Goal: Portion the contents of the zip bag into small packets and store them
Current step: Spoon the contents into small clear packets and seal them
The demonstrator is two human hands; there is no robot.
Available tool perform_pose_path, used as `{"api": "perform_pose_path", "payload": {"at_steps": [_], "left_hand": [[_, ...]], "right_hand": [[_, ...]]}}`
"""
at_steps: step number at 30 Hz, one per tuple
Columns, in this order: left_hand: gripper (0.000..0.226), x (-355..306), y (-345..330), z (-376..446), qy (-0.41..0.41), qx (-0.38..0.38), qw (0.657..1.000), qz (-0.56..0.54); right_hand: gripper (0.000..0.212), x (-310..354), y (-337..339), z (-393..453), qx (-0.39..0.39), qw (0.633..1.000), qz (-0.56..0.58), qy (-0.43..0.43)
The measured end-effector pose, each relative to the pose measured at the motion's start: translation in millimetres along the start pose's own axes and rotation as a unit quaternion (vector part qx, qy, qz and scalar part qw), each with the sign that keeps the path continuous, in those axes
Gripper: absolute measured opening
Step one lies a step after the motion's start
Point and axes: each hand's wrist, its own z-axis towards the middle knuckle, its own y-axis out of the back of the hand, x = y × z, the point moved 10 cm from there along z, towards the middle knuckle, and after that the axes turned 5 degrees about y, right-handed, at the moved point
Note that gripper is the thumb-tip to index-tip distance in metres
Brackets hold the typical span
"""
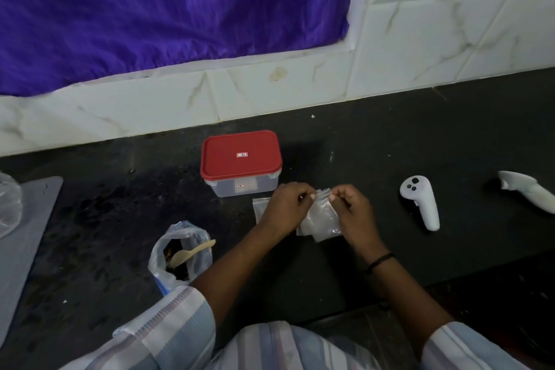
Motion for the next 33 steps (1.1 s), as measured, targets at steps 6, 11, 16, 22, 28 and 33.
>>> {"api": "perform_pose_path", "payload": {"at_steps": [6,11,16,22,28,33], "left_hand": [[0.011,11,44,-13,0.094,-0.029,0.994,-0.038],[0.011,40,70,-38,0.223,-0.013,0.948,-0.229],[0.002,67,90,-66,0.316,0.034,0.855,-0.408],[0.012,88,119,-86,0.325,0.032,0.838,-0.437],[0.019,103,144,-98,0.304,0.002,0.875,-0.378],[0.019,118,157,-110,0.317,-0.014,0.855,-0.410]], "right_hand": [[0.012,69,-13,-11,-0.064,0.973,-0.186,0.117],[0.011,104,-63,-20,0.022,0.997,-0.029,0.070],[0.008,103,-108,-18,0.082,0.990,0.098,-0.052],[0.018,120,-148,-25,0.136,0.979,0.133,-0.069],[0.021,132,-185,-35,0.199,0.968,0.130,-0.081],[0.013,141,-205,-39,0.228,0.952,0.175,-0.102]]}}
